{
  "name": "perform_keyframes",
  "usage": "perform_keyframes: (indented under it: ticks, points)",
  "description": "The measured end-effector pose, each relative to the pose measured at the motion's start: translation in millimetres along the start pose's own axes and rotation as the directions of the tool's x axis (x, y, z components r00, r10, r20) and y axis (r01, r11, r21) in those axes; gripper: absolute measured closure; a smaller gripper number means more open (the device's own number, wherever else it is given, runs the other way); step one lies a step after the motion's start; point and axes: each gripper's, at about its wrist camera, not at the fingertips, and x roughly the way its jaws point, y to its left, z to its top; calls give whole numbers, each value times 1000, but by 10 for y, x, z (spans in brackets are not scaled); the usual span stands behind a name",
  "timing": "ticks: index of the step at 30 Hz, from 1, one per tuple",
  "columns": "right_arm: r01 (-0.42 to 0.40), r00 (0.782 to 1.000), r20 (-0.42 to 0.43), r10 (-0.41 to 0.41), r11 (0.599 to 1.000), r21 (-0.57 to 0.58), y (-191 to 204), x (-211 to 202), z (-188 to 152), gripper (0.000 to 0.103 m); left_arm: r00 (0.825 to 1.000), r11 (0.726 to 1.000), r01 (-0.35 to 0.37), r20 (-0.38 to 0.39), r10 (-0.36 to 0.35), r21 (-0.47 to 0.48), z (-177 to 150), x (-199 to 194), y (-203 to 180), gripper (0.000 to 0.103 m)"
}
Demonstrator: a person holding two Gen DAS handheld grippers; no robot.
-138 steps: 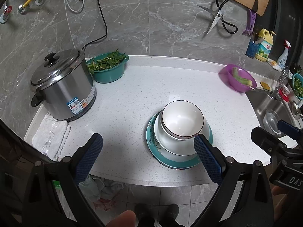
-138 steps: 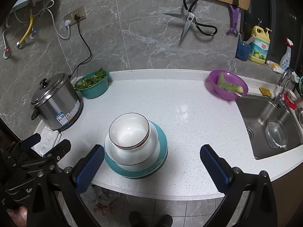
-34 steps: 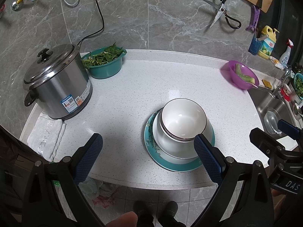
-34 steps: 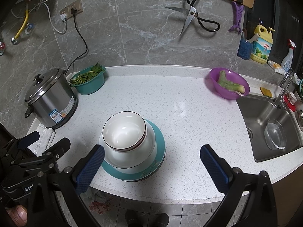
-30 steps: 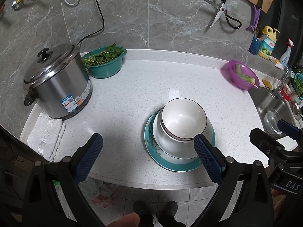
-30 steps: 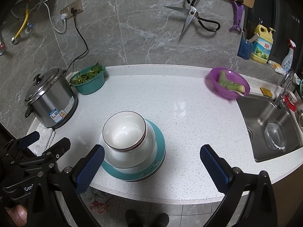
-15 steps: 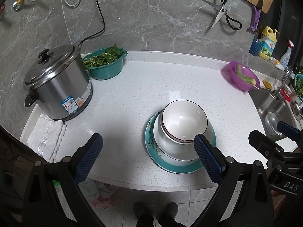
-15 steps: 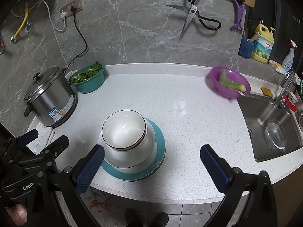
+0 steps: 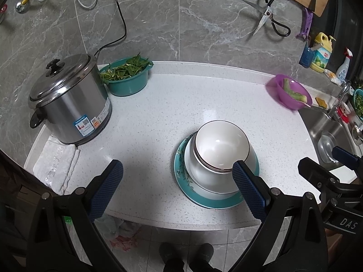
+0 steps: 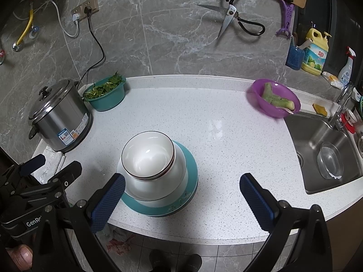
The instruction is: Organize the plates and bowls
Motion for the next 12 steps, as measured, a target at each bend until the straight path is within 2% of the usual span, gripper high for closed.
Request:
perform_keyframes:
  ticks: [12]
  points:
    - [-6,1000,-6,6,1000,-8,-31,28,-5,0,1000,1000,17,-11,-17,-11,5,46,5,5]
